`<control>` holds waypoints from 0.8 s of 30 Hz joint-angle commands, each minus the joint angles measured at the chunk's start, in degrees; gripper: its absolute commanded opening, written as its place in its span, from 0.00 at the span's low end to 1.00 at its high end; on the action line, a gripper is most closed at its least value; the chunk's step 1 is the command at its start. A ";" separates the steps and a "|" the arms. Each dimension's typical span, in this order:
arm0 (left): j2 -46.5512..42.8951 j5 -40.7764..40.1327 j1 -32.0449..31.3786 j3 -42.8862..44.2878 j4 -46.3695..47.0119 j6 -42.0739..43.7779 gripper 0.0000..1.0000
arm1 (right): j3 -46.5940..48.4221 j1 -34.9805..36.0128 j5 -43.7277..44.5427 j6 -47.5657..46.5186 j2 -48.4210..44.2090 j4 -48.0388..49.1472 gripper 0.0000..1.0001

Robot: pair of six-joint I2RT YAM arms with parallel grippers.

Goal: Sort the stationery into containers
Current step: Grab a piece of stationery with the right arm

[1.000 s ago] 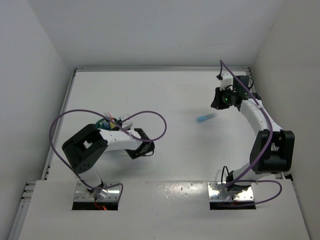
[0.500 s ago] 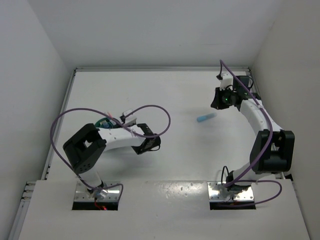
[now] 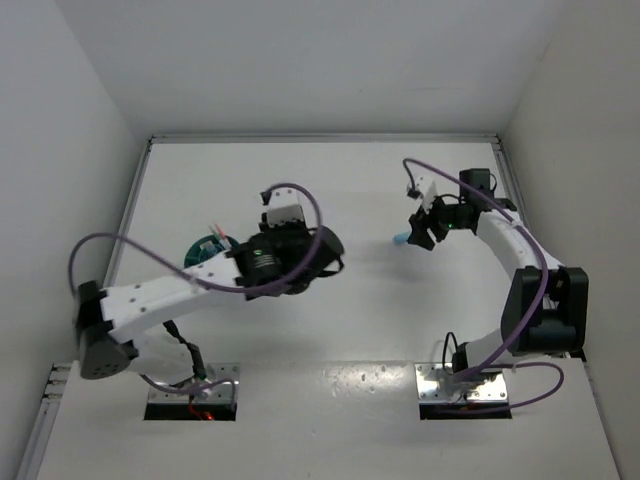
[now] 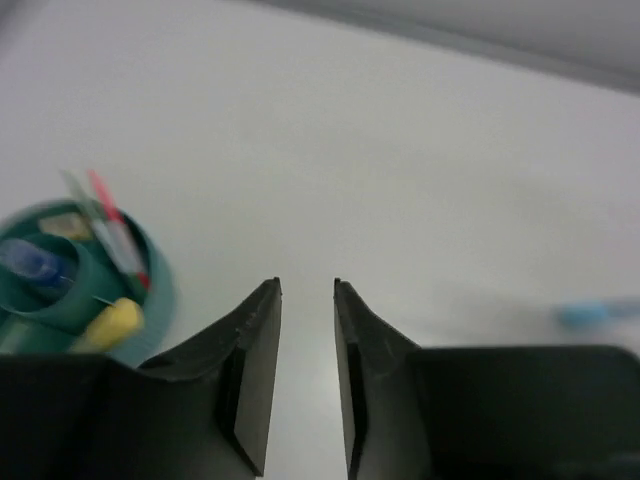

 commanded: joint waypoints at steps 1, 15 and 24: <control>-13.81 31.09 6.01 -6.80 31.43 37.17 0.36 | -3.30 0.95 -4.41 -31.25 -2.30 0.19 0.61; -26.65 64.63 27.09 -8.74 25.48 49.32 0.81 | 30.43 1.47 1.40 -63.17 28.27 -32.39 0.61; -34.74 65.95 32.90 -13.48 22.22 50.37 0.82 | 28.36 3.93 6.40 -70.30 31.55 -36.13 0.60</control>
